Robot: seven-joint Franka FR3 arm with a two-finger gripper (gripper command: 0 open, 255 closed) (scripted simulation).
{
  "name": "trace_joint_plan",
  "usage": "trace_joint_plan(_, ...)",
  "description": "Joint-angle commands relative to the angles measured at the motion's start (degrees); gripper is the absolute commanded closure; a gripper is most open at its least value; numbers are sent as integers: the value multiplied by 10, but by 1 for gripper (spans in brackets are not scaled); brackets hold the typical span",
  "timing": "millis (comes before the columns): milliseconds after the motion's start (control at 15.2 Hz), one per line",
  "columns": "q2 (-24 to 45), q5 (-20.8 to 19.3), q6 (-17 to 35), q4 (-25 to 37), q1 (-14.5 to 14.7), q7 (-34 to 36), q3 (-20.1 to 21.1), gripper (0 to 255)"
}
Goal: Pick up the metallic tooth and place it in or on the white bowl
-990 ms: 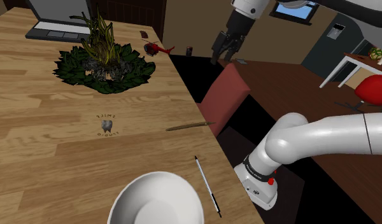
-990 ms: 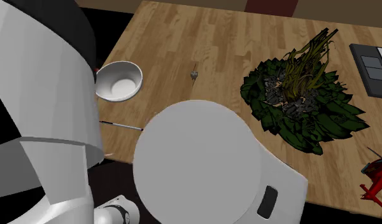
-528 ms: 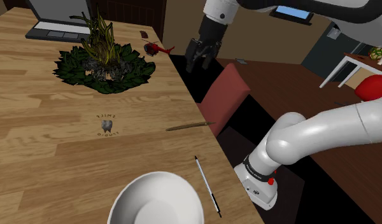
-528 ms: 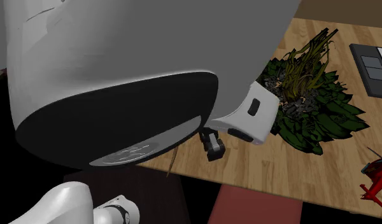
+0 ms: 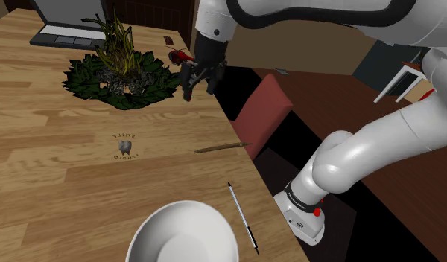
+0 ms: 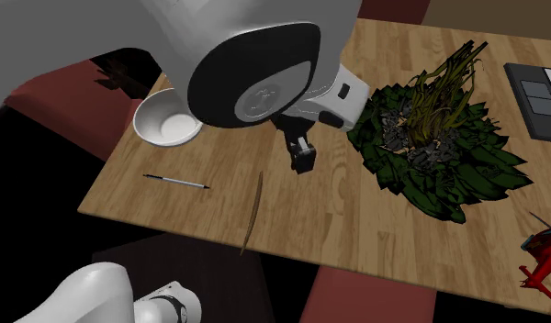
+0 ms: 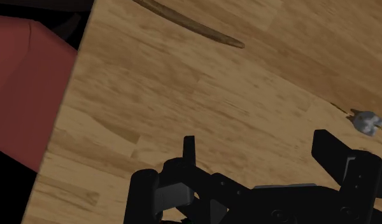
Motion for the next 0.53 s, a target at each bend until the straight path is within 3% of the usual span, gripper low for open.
trace_joint_plan(0, 39, -5, 5, 29, 3, 22, 20, 0)
trace_joint_plan(462, 183, -51, 29, 128, 22, 110, 89, 0)
